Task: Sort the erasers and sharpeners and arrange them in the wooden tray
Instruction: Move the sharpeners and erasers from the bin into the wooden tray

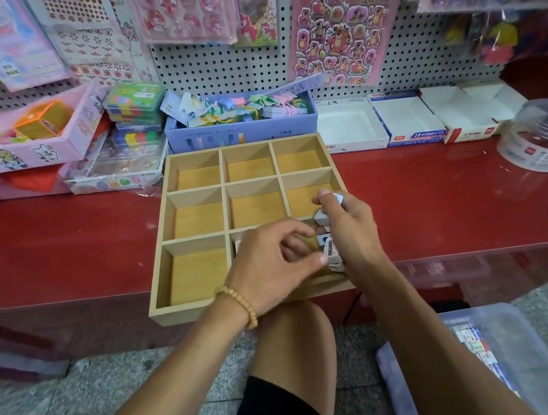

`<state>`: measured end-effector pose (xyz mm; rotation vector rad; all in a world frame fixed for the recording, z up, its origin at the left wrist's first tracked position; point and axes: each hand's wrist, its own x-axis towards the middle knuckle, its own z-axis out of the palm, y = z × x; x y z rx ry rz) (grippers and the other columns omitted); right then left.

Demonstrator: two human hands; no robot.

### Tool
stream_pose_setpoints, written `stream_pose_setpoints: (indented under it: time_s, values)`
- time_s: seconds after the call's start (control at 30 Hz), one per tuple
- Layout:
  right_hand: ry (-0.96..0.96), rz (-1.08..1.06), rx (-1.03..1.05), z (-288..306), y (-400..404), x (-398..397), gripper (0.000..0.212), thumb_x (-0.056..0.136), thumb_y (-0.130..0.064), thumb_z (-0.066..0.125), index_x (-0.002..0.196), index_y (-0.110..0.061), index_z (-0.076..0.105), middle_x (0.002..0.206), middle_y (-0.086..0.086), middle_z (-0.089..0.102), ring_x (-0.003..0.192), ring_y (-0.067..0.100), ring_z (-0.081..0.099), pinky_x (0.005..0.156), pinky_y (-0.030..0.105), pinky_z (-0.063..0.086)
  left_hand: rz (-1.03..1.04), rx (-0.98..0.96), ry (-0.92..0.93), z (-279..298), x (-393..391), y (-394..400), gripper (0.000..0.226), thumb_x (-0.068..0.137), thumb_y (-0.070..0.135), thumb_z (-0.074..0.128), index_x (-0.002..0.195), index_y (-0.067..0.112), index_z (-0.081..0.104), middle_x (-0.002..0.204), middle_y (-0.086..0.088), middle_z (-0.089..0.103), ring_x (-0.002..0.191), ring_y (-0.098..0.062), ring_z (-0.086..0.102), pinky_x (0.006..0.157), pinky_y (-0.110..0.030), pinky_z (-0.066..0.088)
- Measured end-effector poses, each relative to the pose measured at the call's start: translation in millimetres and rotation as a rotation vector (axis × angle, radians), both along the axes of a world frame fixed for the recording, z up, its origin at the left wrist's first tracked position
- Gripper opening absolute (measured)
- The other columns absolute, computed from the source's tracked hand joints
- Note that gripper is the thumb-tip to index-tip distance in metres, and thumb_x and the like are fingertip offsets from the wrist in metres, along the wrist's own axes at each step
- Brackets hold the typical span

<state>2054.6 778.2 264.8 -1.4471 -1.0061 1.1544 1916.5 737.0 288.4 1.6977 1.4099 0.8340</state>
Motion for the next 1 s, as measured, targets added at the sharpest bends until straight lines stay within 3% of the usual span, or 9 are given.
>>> stream_pose_setpoints:
  time_s: [0.13,0.43,0.5,0.57,0.63,0.73,0.83,1.0]
  values:
    - [0.146,-0.069,-0.037,3,-1,-4,0.028,0.101,-0.039,0.053,0.092,-0.018,0.069,0.077,0.001,0.062,0.062,0.009,0.059,0.052,0.023,0.050,-0.027,0.071,-0.008,-13,12,-1,0.025,0.069,0.020,0.086,0.091,0.024,0.074,0.075,0.012,0.068,0.069,-0.004,0.063,0.067,-0.015,0.051]
    - [0.161,-0.092,-0.015,1,-1,-7,0.028,0.102,-0.038,0.052,0.090,-0.018,0.068,0.076,0.001,0.060,0.070,0.013,0.059,0.069,0.034,0.052,-0.134,0.148,0.052,-12,4,3,0.012,0.075,0.016,0.081,0.076,0.022,0.071,0.087,0.012,0.063,0.083,-0.006,0.060,0.074,-0.018,0.047]
    - [0.175,-0.113,-0.013,1,0,-5,0.027,0.101,-0.037,0.053,0.088,-0.018,0.067,0.076,0.003,0.059,0.068,0.014,0.058,0.066,0.034,0.050,-0.135,0.110,-0.011,-12,-1,3,0.018,0.077,0.012,0.079,0.076,0.024,0.065,0.099,0.013,0.061,0.091,-0.003,0.060,0.081,-0.013,0.044]
    - [0.163,-0.132,-0.017,2,1,-4,0.027,0.101,-0.037,0.053,0.089,-0.018,0.067,0.078,0.004,0.059,0.067,0.014,0.057,0.060,0.031,0.048,-0.058,0.060,-0.130,-11,-8,3,0.021,0.081,0.009,0.075,0.079,0.025,0.061,0.103,0.010,0.066,0.090,-0.005,0.065,0.085,-0.020,0.050]
    - [0.134,-0.134,-0.025,1,1,-4,0.026,0.102,-0.038,0.052,0.090,-0.019,0.067,0.080,0.003,0.059,0.068,0.012,0.058,0.052,0.026,0.046,0.045,-0.023,-0.289,-8,-13,3,0.021,0.088,0.006,0.067,0.094,0.025,0.059,0.099,0.002,0.069,0.085,-0.015,0.071,0.077,-0.030,0.058]
    - [0.087,-0.100,-0.021,-1,0,-6,0.025,0.102,-0.039,0.052,0.091,-0.022,0.066,0.082,0.002,0.059,0.069,0.011,0.058,0.050,0.025,0.045,0.198,-0.049,-0.369,-6,-19,6,0.019,0.096,0.005,0.054,0.114,0.012,0.058,0.085,-0.005,0.069,0.077,-0.018,0.073,0.070,-0.026,0.059]
    - [0.058,-0.066,-0.003,-3,-2,-6,0.026,0.101,-0.039,0.052,0.093,-0.020,0.067,0.080,0.004,0.057,0.068,0.014,0.057,0.051,0.027,0.045,0.302,-0.106,-0.416,-4,-26,10,0.019,0.097,0.003,0.052,0.111,0.007,0.065,0.079,-0.003,0.069,0.073,-0.017,0.073,0.067,-0.022,0.059]
    - [0.031,-0.014,0.009,-5,-2,-9,0.033,0.100,-0.038,0.056,0.097,-0.006,0.064,0.072,0.005,0.055,0.060,0.017,0.054,0.052,0.029,0.044,0.361,-0.282,-0.614,2,-37,13,0.028,0.103,0.003,0.040,0.101,0.010,0.067,0.095,-0.012,0.065,0.075,-0.022,0.073,0.062,-0.022,0.058]
